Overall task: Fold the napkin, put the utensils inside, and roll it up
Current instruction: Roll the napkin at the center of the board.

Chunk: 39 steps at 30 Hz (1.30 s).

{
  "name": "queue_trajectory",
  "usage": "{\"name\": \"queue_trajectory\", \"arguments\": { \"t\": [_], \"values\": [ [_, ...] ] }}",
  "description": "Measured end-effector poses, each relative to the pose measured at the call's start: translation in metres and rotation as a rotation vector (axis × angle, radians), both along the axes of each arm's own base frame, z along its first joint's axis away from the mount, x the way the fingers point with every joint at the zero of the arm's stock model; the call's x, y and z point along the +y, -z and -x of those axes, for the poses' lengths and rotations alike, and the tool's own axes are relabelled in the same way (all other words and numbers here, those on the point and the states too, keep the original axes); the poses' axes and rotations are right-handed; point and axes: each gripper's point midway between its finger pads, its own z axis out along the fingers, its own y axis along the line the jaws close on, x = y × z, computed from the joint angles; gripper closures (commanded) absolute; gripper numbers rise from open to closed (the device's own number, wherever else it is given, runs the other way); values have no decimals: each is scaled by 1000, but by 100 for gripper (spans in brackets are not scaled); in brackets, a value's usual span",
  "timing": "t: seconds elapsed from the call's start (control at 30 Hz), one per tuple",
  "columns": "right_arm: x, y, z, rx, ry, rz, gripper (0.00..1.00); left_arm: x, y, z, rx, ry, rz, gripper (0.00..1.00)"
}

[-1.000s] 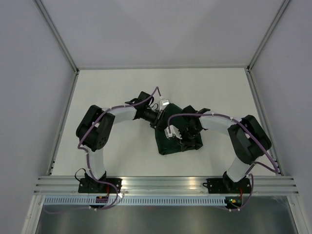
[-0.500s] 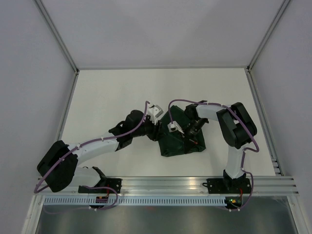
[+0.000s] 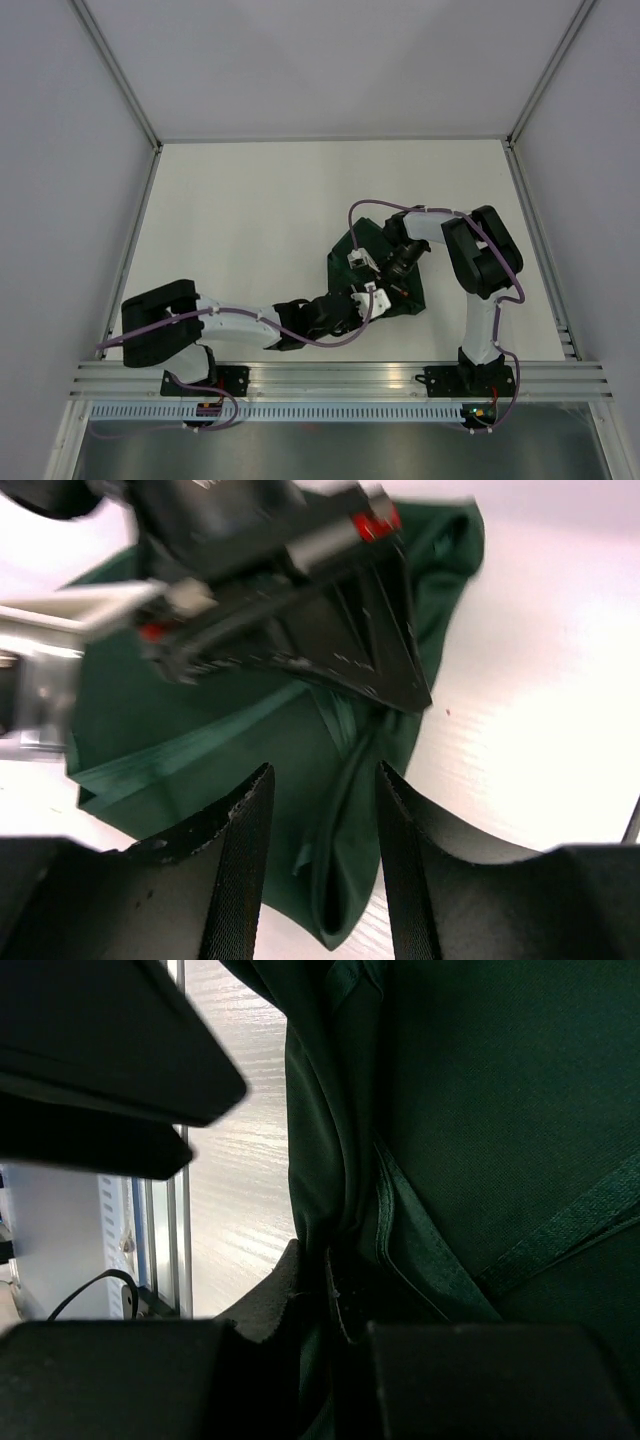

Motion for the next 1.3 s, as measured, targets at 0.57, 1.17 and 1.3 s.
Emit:
{"name": "queue_trajectory", "arguments": {
  "t": [0.57, 1.17, 1.3],
  "values": [
    [-3, 1, 0, 32, 18, 12, 93, -23, 52, 14, -78, 102, -167, 46],
    [-3, 1, -1, 55, 26, 19, 94, -45, 66, 14, -83, 147, -166, 81],
    [-5, 1, -1, 56, 29, 22, 93, -47, 69, 19, -61, 176, -184, 98]
  ]
}}
